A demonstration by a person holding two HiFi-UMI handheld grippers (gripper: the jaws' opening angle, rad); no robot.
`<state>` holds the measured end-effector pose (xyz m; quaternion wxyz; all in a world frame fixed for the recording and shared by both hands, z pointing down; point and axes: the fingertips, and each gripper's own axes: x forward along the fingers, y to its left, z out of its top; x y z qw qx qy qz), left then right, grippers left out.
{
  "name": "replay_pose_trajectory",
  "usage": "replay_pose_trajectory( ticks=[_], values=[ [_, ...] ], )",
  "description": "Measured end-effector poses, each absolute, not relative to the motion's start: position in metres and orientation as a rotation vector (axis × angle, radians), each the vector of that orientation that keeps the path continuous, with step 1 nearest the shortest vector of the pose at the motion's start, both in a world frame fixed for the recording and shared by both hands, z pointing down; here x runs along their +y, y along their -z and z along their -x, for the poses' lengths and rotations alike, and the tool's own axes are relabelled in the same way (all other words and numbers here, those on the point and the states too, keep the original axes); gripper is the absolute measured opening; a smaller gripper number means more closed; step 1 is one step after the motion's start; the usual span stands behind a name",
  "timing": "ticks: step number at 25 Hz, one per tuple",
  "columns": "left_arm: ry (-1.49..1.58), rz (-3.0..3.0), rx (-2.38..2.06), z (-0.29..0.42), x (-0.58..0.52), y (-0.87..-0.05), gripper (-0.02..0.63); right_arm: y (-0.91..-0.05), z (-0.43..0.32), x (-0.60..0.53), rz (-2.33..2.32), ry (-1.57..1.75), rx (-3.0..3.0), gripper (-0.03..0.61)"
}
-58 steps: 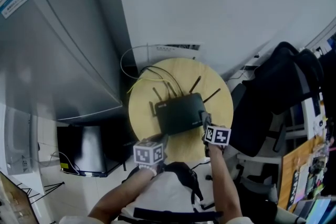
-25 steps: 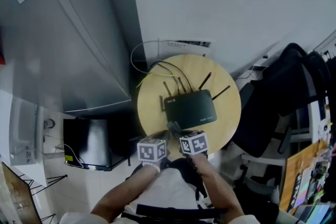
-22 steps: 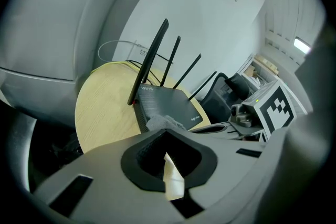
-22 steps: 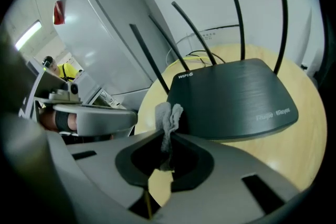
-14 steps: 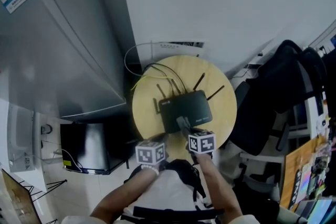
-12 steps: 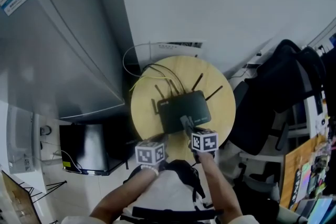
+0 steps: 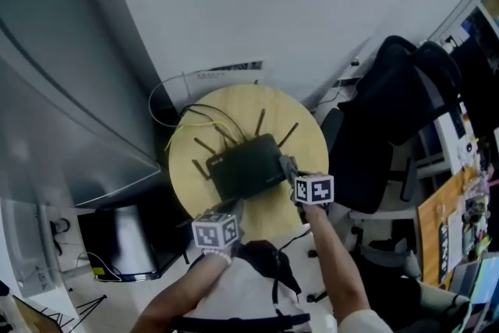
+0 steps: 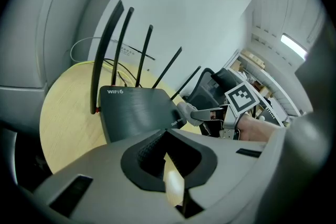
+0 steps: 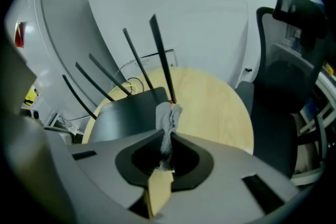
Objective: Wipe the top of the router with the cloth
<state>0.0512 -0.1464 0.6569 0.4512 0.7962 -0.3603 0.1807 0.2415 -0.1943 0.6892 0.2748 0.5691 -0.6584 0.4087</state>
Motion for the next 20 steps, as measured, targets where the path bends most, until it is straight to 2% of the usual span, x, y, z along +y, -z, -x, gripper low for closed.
replay_pose_trajectory(
  ticks=[6,11,20],
  values=[
    [-0.452,-2.03,-0.832,-0.086,-0.166,-0.644,-0.002,-0.698,-0.262,-0.213,-1.477,-1.071,-1.751,0.038],
    [-0.459,-2.083,-0.787,-0.108,-0.178,-0.63,-0.002,-0.704,-0.263,-0.232,-1.318,-0.9,-1.801,0.038],
    [-0.443,-2.033,-0.776,-0.1,-0.166,-0.634,-0.002,-0.734,-0.255,-0.239,-1.118,-0.944,-1.828,0.04]
  ],
)
